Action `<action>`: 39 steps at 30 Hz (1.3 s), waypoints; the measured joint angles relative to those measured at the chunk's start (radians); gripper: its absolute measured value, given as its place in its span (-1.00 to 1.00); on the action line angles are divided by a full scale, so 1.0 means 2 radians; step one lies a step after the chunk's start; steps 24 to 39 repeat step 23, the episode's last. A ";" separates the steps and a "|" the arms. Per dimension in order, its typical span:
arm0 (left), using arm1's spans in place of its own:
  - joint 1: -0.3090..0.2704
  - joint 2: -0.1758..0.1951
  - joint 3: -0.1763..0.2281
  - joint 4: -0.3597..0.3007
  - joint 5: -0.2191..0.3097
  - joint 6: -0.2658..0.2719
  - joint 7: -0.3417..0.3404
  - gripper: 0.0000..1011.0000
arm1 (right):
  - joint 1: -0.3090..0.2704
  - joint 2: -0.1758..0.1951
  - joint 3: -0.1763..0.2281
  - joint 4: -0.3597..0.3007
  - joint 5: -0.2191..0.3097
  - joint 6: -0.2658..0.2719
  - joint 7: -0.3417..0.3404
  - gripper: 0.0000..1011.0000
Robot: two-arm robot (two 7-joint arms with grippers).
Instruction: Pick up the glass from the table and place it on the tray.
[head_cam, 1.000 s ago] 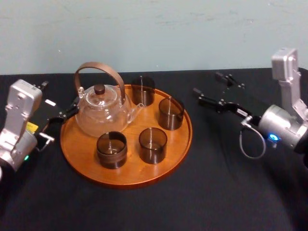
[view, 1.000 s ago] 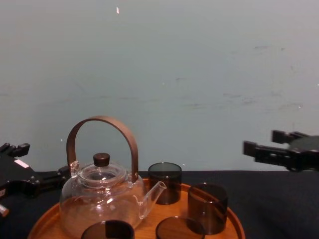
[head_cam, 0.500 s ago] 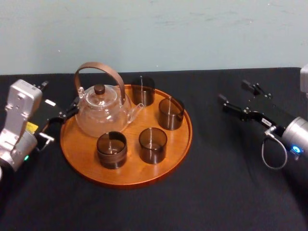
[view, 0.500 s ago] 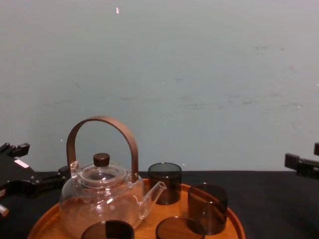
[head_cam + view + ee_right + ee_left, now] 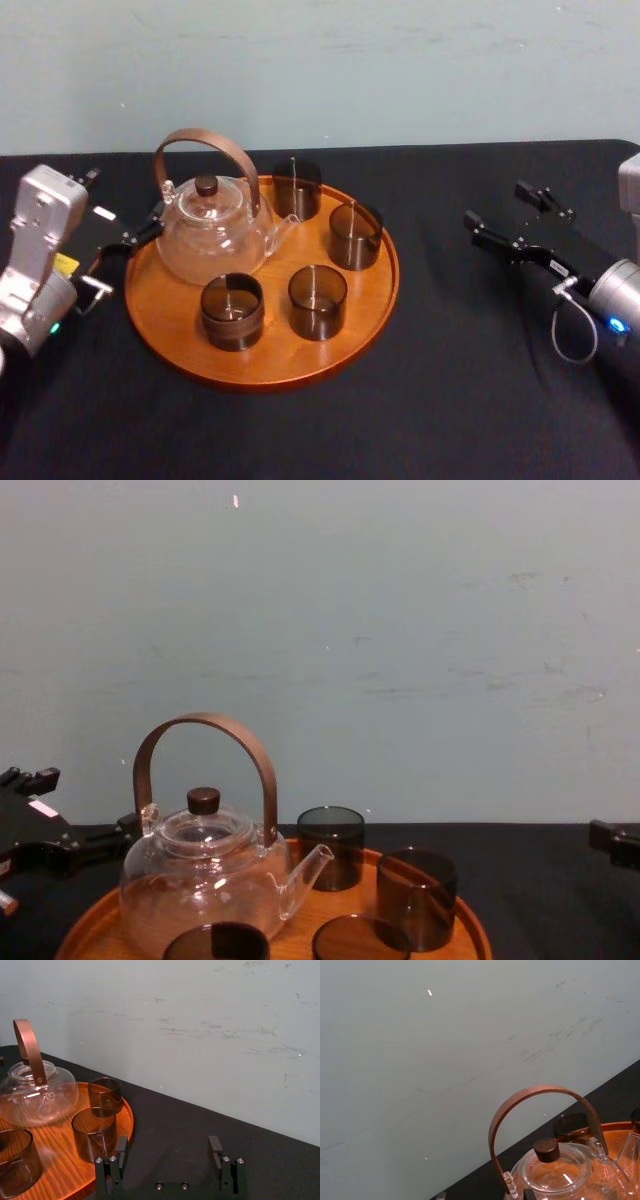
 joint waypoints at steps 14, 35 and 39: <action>0.000 0.000 0.000 0.000 0.000 0.000 0.000 0.98 | 0.002 0.001 -0.002 -0.001 0.003 0.001 0.003 0.98; 0.000 0.000 0.000 0.000 0.000 0.000 0.000 0.98 | 0.002 0.002 -0.002 -0.002 0.004 0.002 0.004 0.98; 0.000 0.000 0.000 0.000 0.000 0.000 0.000 0.98 | 0.002 0.002 -0.002 -0.002 0.004 0.002 0.004 0.98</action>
